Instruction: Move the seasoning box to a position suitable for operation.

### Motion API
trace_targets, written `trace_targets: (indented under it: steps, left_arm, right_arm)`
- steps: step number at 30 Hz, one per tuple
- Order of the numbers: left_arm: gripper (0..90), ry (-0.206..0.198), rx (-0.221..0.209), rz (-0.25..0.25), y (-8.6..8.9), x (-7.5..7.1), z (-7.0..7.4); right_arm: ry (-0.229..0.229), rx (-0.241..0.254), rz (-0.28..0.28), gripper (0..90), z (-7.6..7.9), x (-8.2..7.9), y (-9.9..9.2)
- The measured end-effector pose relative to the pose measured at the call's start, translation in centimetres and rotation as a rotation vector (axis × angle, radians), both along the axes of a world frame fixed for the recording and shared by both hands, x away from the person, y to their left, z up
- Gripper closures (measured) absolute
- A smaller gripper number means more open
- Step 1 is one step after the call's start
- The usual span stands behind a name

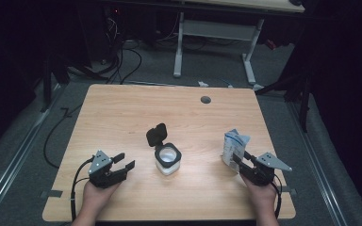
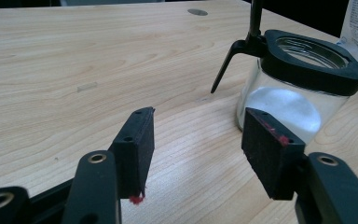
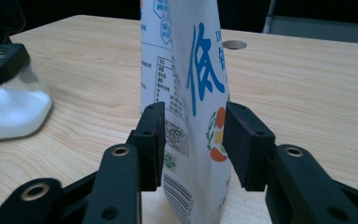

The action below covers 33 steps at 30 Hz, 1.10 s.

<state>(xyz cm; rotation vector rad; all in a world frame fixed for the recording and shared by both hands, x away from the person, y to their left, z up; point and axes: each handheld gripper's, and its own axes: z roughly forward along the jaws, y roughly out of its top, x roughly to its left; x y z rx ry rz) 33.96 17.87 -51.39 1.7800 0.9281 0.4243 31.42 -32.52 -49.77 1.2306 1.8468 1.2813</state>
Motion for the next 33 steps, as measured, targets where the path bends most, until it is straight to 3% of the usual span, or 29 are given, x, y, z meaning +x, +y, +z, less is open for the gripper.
trace_targets:
  steps: [14, 23, 33]
  left_arm:
    - [44.7, 0.0, -0.008, 0.005, -0.5, 0.6, 0.0]
    - [45.7, -0.003, -0.003, 0.034, -1.2, 1.4, 0.0]
    - [46.6, 0.003, -0.016, 0.066, -1.4, 1.7, 0.0]
  right_arm:
    - [0.024, -0.013, -0.016, 45.7, 0.2, -1.1, 0.3]
    - [0.031, -0.025, -0.044, 50.1, 0.0, -3.6, -0.5]
    - [0.021, -0.034, -0.008, 56.3, 0.2, -4.8, 0.4]
